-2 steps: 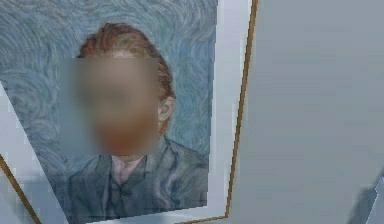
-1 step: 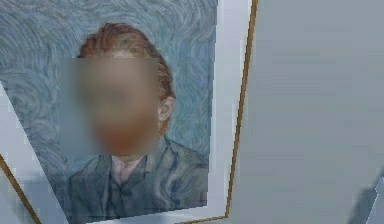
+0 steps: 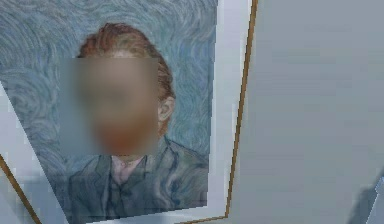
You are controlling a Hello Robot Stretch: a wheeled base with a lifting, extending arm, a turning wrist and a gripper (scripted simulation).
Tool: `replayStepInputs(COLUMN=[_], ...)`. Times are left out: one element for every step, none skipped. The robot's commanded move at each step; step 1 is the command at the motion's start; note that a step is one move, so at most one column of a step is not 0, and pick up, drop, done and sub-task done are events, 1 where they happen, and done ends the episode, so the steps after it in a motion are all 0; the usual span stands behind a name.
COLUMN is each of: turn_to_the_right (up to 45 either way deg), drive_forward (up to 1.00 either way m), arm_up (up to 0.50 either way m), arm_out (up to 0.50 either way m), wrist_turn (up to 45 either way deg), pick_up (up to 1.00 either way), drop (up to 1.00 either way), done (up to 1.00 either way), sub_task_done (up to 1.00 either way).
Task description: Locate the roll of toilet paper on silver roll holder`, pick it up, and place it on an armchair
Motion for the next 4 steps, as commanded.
replayStepInputs(turn_to_the_right=[0.0, 0.0, 0.0, 0.0], drive_forward=[0.00, 0.00, 0.00, 0.00], arm_up=[0.10, 0.40, 0.00, 0.00], arm_out=[0.00, 0.00, 0.00, 0.00], wrist_turn=[0.0, 0.0, -45.0, -45.0], pick_up=[0.00, 0.00, 0.00, 0.00], drop=[0.00, 0.00, 0.00, 0.00], done=[0.00, 0.00, 0.00, 0.00], sub_task_done=[0.00, 0.00, 0.00, 0.00])
